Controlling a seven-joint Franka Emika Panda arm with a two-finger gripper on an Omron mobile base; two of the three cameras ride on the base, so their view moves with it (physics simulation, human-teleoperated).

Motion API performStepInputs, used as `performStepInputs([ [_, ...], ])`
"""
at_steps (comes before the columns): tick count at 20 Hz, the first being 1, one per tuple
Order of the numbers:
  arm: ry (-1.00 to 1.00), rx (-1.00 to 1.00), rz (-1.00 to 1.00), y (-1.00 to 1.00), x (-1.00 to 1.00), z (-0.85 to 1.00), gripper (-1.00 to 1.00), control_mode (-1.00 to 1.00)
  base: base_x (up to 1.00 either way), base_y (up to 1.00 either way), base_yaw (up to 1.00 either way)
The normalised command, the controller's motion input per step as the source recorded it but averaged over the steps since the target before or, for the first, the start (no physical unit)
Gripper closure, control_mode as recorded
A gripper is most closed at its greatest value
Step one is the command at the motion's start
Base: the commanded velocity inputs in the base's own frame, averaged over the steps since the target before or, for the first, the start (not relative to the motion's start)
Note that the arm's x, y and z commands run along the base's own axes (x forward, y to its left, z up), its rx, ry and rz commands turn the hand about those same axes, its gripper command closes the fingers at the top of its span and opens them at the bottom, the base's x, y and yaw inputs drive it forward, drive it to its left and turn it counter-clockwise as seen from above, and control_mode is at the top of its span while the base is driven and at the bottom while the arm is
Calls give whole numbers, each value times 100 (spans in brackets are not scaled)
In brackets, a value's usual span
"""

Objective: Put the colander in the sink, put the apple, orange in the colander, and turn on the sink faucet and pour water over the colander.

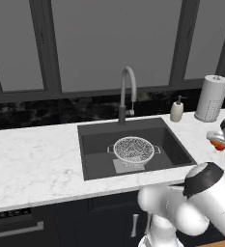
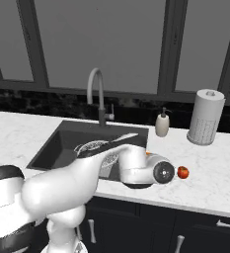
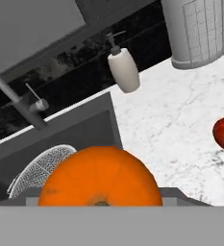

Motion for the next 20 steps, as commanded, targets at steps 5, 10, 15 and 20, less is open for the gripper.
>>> performStepInputs([
  [5,-18,-23,7,100,1,41,100,-100,0,0,0],
  [10,12,-38,21,100,20,56,100,-100,0,0,0],
  [15,49,-47,28,86,28,35,100,-100,0,0,0],
  [20,29,-32,27,65,36,-13,100,-100,0,0,0],
])
